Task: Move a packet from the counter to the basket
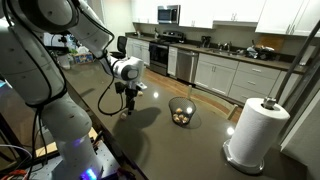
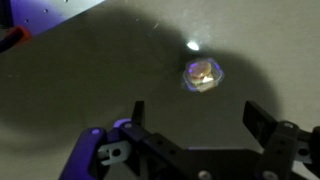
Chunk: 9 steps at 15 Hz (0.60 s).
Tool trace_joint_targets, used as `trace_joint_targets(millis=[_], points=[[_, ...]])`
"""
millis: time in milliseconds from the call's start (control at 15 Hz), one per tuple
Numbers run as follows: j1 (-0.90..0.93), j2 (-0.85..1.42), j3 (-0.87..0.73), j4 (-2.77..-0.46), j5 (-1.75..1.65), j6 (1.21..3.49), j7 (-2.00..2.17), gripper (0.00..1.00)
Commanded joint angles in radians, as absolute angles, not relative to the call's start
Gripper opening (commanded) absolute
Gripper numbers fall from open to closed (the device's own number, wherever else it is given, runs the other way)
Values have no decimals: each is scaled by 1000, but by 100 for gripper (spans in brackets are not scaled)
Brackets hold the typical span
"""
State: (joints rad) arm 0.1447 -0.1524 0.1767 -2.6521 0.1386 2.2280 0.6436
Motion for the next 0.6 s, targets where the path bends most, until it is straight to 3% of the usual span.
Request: trace_joint_targets(millis=[0,533], points=[[144,-187,155,-2732,228,2277,529,100],[153,-188,142,-2745,389,2274,336,100]])
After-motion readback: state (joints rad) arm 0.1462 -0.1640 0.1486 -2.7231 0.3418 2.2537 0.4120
